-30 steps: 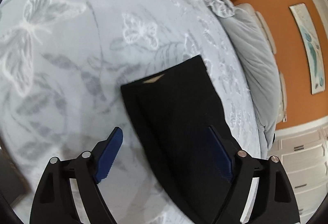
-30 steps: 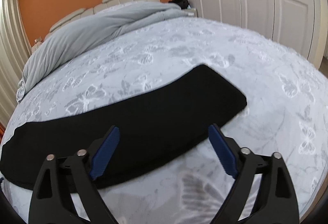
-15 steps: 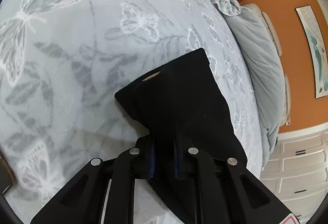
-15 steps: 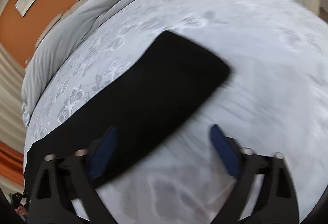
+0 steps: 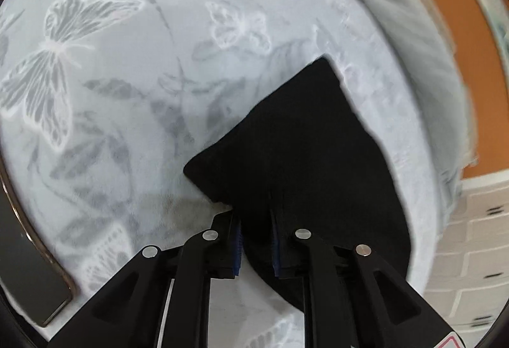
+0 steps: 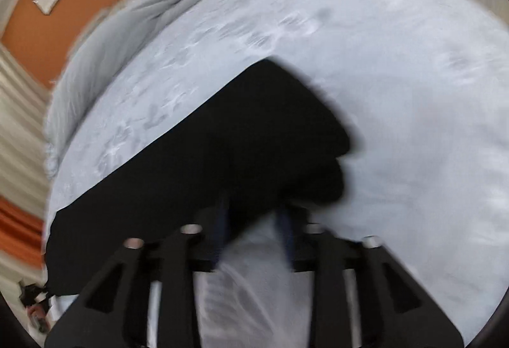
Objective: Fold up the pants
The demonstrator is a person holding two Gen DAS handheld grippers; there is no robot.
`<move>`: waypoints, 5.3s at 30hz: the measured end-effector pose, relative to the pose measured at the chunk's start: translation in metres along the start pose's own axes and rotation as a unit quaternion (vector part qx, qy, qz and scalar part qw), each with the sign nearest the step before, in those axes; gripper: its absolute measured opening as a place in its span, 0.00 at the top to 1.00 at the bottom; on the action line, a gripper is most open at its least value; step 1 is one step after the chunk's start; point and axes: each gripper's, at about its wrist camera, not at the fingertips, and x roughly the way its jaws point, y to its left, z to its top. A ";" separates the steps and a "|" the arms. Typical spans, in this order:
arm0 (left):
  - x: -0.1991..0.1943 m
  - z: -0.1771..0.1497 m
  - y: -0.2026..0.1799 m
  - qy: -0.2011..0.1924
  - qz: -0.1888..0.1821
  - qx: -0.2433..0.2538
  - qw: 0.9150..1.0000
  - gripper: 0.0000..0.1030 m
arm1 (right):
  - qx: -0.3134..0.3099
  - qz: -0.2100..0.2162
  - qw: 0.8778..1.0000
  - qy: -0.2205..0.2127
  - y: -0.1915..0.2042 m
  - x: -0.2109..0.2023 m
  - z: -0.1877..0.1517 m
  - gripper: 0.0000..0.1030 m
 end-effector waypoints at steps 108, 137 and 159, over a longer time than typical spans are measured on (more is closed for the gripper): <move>0.005 -0.223 -0.106 -0.081 -0.048 0.282 0.955 0.29 | -0.177 0.070 0.981 0.027 0.219 -0.019 -0.074 0.27; -0.031 -0.223 -0.091 -0.158 0.051 0.296 0.941 0.24 | -0.092 0.092 0.992 0.006 0.094 -0.046 -0.062 0.84; -0.028 -0.203 -0.070 -0.102 0.018 0.236 0.966 0.19 | -0.346 0.082 0.935 0.006 0.279 -0.018 -0.153 0.89</move>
